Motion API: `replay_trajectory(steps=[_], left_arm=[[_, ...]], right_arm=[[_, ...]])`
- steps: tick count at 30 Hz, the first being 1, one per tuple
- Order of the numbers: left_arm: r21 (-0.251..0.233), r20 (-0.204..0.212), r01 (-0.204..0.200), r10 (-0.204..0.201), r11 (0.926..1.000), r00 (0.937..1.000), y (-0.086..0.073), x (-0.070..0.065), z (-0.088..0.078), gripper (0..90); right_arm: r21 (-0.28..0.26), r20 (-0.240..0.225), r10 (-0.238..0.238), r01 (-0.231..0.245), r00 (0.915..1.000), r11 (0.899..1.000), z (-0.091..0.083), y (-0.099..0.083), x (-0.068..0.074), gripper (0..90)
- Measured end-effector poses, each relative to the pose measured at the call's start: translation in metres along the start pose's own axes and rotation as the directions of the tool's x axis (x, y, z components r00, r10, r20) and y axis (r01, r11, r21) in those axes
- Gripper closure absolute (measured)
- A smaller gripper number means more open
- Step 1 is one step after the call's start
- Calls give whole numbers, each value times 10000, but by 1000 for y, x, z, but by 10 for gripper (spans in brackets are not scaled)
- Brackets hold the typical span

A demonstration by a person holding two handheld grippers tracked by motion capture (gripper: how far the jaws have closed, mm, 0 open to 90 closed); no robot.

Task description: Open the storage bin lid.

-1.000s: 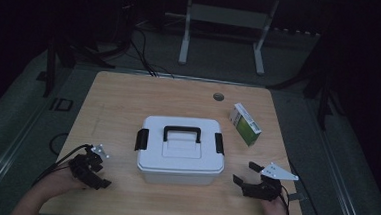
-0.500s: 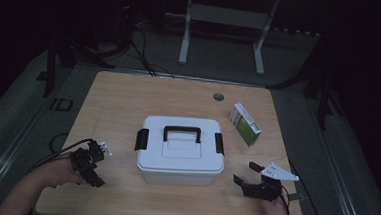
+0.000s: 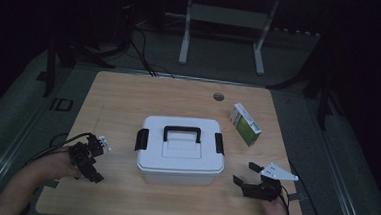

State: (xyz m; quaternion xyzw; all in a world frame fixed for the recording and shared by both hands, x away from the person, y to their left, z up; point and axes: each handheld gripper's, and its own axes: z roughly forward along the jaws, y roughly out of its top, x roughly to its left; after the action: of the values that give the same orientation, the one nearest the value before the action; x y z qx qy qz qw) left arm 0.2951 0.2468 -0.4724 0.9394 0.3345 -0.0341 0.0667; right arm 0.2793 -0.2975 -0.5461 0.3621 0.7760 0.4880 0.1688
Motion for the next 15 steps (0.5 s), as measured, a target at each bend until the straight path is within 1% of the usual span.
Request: replay_trajectory(steps=[3,4,5,8,12,15], left_arm=[[-83,11,-117,118,9999,9999,3,-3,-8,283],[-140,-131,-212,211,9997,9997,5,-4,-11,283],[-251,-207,-175,170,9995,9996,7,-4,-16,283],[-346,-224,-260,252,9991,9994,10,-5,-25,283],[-433,-201,-485,477,9979,9987,15,-8,-36,283],[-562,-273,-725,710,9958,9971,21,-12,-44,283]], right_arm=[[22,-2,-9,9,10000,10000,0,0,0,137],[50,-12,-2,2,10000,10000,1,0,0,137],[58,-14,-6,6,10000,10000,1,0,0,137],[125,-64,-30,31,10000,9999,1,-1,1,137],[116,-71,40,-39,10000,9999,1,-1,0,137],[134,-74,17,-16,10000,9999,2,-1,0,137]])
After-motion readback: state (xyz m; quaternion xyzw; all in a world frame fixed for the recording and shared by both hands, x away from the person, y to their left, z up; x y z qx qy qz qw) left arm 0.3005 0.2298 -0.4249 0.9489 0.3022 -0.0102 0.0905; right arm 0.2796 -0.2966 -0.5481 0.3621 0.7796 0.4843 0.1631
